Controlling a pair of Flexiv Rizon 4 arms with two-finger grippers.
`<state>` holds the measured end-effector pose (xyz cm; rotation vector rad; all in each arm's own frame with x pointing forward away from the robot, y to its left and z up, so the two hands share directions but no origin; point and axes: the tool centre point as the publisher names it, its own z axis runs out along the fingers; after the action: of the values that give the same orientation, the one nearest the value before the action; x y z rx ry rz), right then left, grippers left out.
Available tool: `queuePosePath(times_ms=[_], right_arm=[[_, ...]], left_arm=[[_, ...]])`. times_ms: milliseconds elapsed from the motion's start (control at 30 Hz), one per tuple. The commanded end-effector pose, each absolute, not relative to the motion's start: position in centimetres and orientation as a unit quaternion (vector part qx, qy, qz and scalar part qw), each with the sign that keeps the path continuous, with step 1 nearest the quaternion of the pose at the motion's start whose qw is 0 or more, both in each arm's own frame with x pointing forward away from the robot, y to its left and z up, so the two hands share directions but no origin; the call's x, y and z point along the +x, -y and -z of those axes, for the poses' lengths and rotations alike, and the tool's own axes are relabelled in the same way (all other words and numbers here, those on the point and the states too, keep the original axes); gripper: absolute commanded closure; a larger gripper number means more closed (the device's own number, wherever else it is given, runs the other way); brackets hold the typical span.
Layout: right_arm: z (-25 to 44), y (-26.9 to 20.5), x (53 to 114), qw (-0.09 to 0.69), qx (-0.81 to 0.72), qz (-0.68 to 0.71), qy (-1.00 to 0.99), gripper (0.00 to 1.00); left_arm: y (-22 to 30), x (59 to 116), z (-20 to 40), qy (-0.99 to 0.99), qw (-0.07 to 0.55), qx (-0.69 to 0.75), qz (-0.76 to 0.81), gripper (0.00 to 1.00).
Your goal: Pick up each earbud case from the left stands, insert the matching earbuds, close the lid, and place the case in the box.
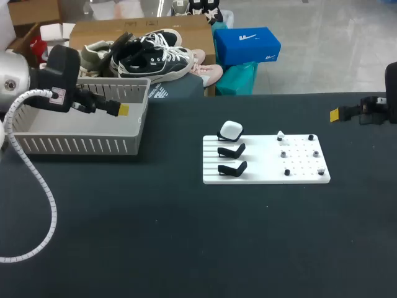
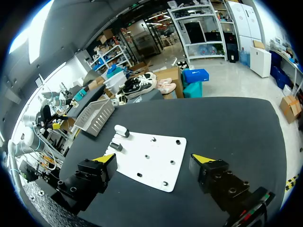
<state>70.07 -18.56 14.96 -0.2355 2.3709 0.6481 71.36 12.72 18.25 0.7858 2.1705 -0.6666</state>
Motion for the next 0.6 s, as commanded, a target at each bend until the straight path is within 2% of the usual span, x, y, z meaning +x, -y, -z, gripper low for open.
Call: queuePosePath(times_ms=[33, 333, 600], right_arm=[[-14.9, 18.6, 70.2, 0.329, -0.091, -0.249, -0.906, 0.0], [-14.9, 18.6, 70.2, 0.329, -0.091, -0.249, -0.906, 0.0], [-14.9, 18.6, 70.2, 0.329, -0.091, -0.249, -0.906, 0.0]], left_arm=[[-10.7, 72.9, -18.0, -0.764, 0.35, 0.437, 0.322, 0.0], [-5.4, 74.4, -16.1, -0.671, 0.321, 0.58, 0.332, 0.0], [-2.2, 76.6, -13.7, -0.618, 0.304, 0.64, 0.342, 0.0]])
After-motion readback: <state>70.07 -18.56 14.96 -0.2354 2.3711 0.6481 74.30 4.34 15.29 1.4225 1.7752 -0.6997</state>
